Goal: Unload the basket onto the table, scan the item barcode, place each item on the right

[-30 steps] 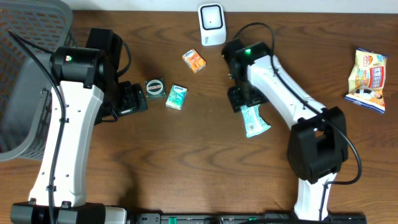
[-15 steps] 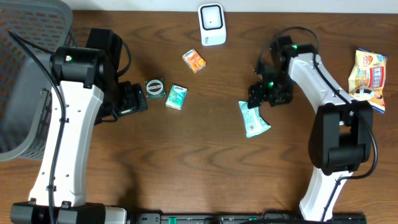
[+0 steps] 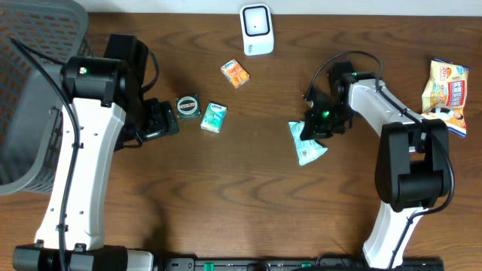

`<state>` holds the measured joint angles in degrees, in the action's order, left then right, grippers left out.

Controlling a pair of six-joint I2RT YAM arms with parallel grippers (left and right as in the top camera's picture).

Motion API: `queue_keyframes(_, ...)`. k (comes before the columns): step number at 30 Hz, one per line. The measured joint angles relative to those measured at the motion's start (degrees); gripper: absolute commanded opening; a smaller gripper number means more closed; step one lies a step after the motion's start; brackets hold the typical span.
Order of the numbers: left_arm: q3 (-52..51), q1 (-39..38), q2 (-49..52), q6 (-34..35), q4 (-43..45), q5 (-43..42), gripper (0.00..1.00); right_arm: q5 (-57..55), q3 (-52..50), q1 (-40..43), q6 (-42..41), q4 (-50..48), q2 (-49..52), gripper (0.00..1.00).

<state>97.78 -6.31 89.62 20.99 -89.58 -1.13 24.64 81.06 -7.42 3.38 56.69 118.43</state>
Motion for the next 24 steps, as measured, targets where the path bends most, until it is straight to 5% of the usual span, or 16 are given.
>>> queue_keyframes(5,0.0,0.0,0.0,0.0,0.0,0.0,0.98,-10.0,8.6,-0.8,-3.6,8.5,0.1,0.01)
queue_keyframes(11,0.0,0.0,0.0,0.0,0.0,0.0,0.98,-36.0,15.3,-7.1,-12.9,12.0,0.0,0.01)
queue_keyframes(18,0.0,0.0,0.0,0.0,0.0,0.0,0.98,-64.8,7.4,-17.4,-21.6,2.6,0.1,0.14)
queue_keyframes(24,0.0,0.0,0.0,0.0,0.0,0.0,0.97,-71.0,-0.5,-20.3,-23.1,-4.5,0.2,0.2)
